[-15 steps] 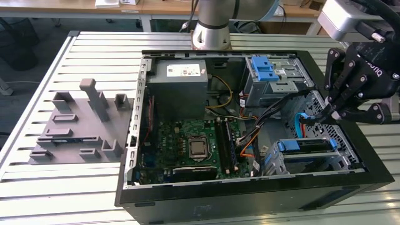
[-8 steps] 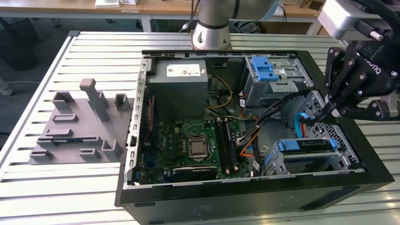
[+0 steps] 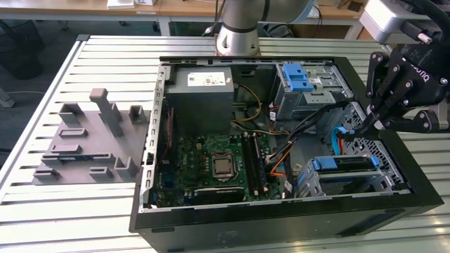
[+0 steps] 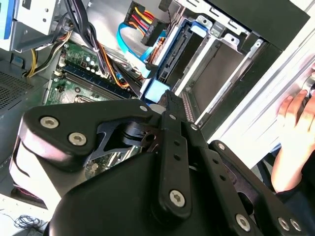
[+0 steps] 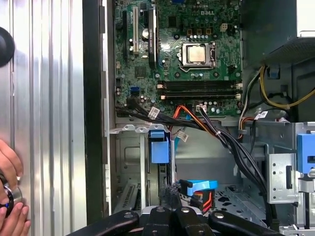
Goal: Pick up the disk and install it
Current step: 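Insert the first disk wire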
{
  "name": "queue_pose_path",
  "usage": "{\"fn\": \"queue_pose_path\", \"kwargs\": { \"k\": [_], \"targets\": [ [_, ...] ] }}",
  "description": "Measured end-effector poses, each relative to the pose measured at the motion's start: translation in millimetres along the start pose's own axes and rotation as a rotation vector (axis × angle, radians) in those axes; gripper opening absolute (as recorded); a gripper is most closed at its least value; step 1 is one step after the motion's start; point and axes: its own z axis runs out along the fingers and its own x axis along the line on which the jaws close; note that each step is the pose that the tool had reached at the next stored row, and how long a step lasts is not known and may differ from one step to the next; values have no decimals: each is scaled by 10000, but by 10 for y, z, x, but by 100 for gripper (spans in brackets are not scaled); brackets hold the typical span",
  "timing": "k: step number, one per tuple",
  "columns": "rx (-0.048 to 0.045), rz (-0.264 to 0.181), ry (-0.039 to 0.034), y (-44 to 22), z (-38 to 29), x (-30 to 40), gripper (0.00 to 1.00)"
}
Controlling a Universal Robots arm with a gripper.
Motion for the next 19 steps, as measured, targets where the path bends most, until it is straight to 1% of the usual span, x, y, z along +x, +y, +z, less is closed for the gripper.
{"fn": "queue_pose_path", "kwargs": {
  "k": [11,19],
  "targets": [
    [0,0,0,-52,15,-39,11],
    [0,0,1,-69,26,-62,11]
  ]
}}
